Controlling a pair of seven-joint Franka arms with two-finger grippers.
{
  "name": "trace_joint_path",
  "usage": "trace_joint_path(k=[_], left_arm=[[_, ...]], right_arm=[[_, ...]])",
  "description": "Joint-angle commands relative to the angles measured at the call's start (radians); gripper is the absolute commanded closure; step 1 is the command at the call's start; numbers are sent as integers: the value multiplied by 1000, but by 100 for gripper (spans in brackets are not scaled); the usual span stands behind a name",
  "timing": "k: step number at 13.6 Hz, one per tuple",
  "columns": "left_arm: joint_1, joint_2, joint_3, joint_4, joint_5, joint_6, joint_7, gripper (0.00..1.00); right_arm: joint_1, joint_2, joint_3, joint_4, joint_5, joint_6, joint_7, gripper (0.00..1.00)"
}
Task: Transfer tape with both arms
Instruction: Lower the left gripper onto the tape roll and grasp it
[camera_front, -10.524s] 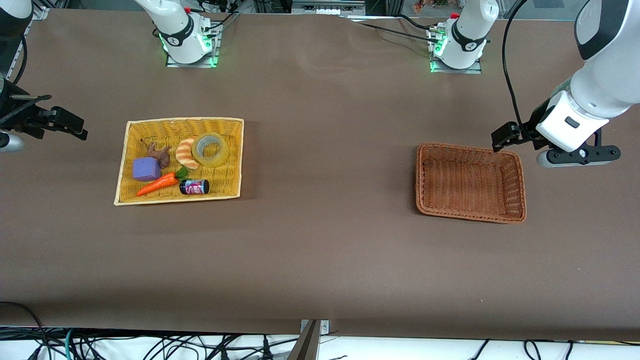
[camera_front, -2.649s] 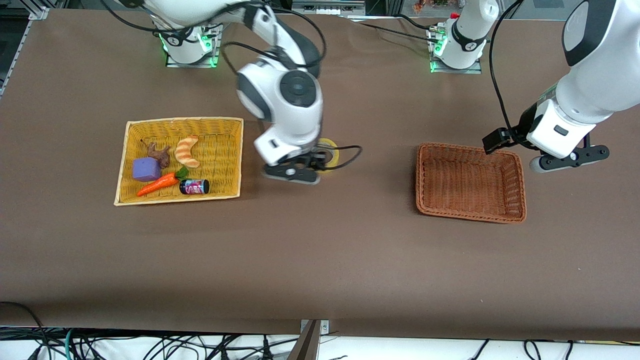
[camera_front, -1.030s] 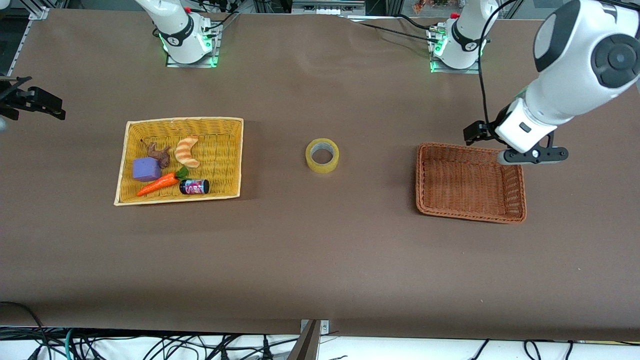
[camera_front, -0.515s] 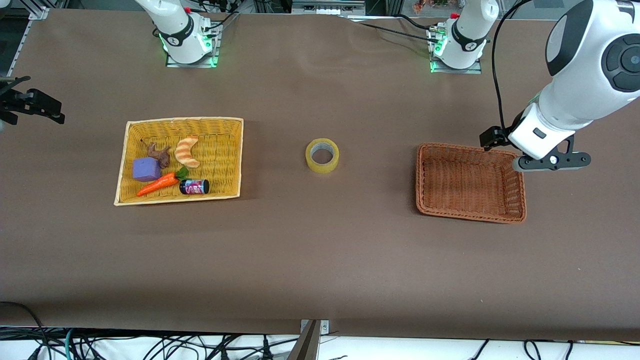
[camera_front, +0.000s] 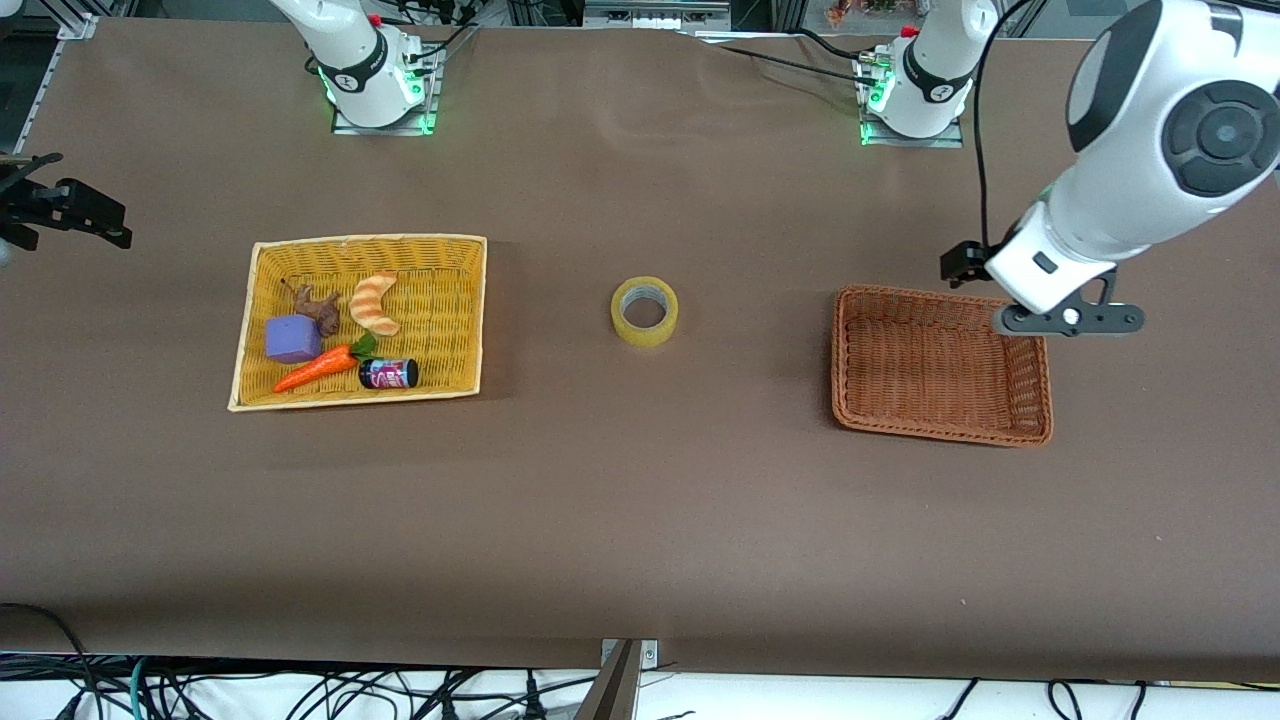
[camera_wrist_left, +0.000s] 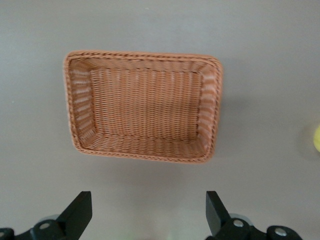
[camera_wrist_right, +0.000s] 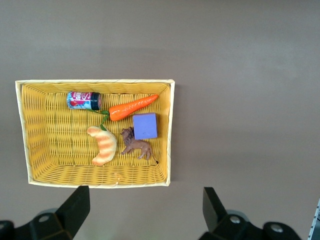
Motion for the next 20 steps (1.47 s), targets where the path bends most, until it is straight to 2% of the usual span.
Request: trace_joint_path(k=[1, 2, 4, 6, 8, 11, 14, 20], left_arm=[[-10, 21, -104, 54, -82, -31, -3, 0], [-48, 29, -118, 54, -118, -11, -37, 0], [-201, 55, -107, 56, -129, 30, -196, 4], [-313, 105, -107, 52, -127, 137, -366, 2], [-344, 177, -109, 31, -129, 263, -439, 1], [-375, 266, -107, 5, -127, 384, -473, 1], [-380, 345, -106, -72, -118, 536, -485, 1], [-459, 437, -95, -124, -97, 644, -539, 1]], right_arm=[[-12, 0, -9, -9, 17, 21, -21, 0], [-15, 6, -11, -7, 17, 21, -21, 0], [-15, 6, -11, -7, 17, 21, -21, 0], [-15, 8, -11, -7, 17, 21, -21, 0], [-15, 8, -11, -7, 17, 21, -21, 0], [-15, 8, -11, -7, 17, 21, -21, 0], [-15, 9, -11, -7, 20, 23, -21, 0], [-14, 17, -9, -7, 18, 21, -19, 0]])
